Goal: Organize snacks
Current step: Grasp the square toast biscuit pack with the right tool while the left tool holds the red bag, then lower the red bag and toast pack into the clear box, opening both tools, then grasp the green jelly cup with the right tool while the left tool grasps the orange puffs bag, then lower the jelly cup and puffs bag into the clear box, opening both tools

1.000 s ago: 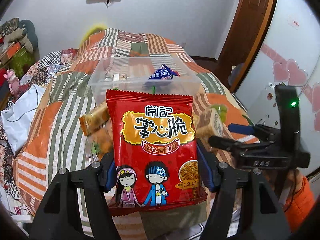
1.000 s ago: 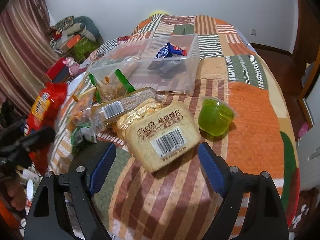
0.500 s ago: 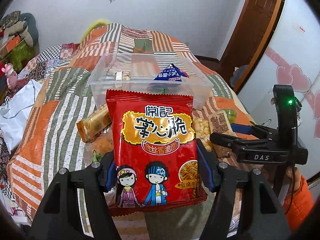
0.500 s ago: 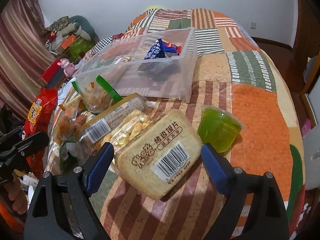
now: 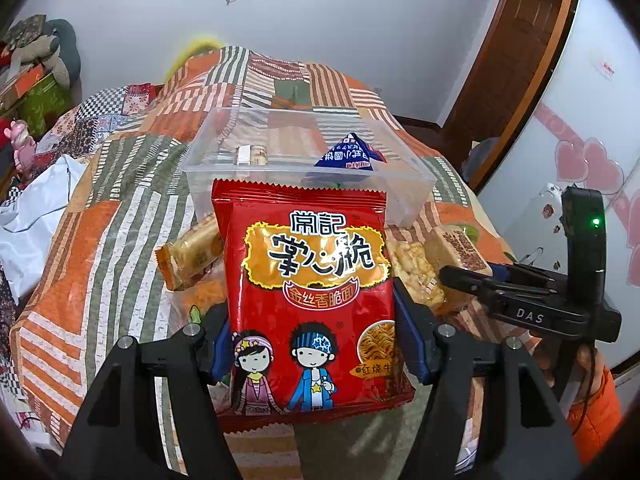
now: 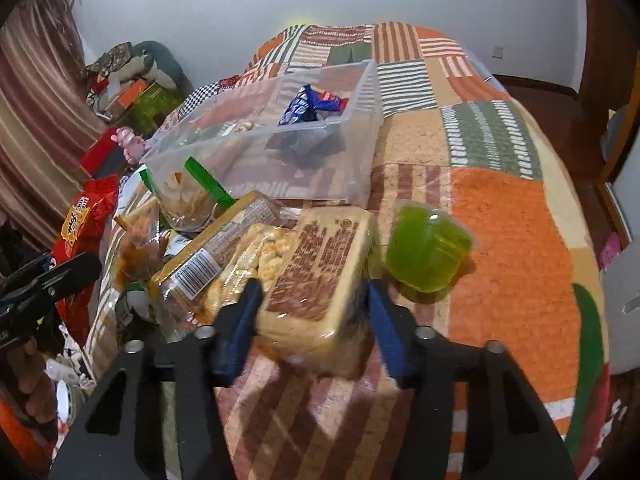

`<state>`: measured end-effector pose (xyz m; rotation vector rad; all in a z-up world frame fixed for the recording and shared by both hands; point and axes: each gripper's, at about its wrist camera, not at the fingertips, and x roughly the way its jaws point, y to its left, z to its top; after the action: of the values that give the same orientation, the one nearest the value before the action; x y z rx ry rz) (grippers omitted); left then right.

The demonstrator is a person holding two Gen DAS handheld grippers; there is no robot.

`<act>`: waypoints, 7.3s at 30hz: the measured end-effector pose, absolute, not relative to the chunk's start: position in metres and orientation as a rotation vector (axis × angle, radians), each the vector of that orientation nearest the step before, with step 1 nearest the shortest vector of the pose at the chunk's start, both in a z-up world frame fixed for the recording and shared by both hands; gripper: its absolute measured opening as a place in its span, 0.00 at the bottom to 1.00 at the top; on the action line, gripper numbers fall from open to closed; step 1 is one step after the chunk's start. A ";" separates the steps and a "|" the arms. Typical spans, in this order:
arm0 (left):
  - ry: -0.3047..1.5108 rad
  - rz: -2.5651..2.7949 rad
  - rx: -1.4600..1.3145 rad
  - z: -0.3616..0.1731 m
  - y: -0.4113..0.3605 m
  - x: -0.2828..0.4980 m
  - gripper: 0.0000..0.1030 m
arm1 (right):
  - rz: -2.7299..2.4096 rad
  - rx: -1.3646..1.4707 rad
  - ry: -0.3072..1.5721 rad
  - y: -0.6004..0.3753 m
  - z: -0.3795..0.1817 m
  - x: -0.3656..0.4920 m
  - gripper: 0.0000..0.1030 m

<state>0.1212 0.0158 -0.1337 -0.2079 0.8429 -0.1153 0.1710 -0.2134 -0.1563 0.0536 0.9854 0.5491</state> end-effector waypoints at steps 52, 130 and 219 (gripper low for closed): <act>0.720 -0.060 -0.157 -0.093 0.065 0.247 0.64 | 0.529 0.061 0.640 -0.188 -0.079 0.228 0.33; 1.015 -0.017 -0.160 -0.166 0.067 0.152 0.75 | 0.429 -0.001 0.826 -0.242 -0.122 0.169 0.66; 0.715 -0.056 -0.109 -0.103 0.064 0.241 0.71 | 0.598 0.038 0.712 -0.151 -0.099 0.238 0.53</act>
<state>0.2410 0.0635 -0.1027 -0.1093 0.7152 -0.0558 0.2376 -0.1506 -0.0991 0.0377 0.7122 0.5984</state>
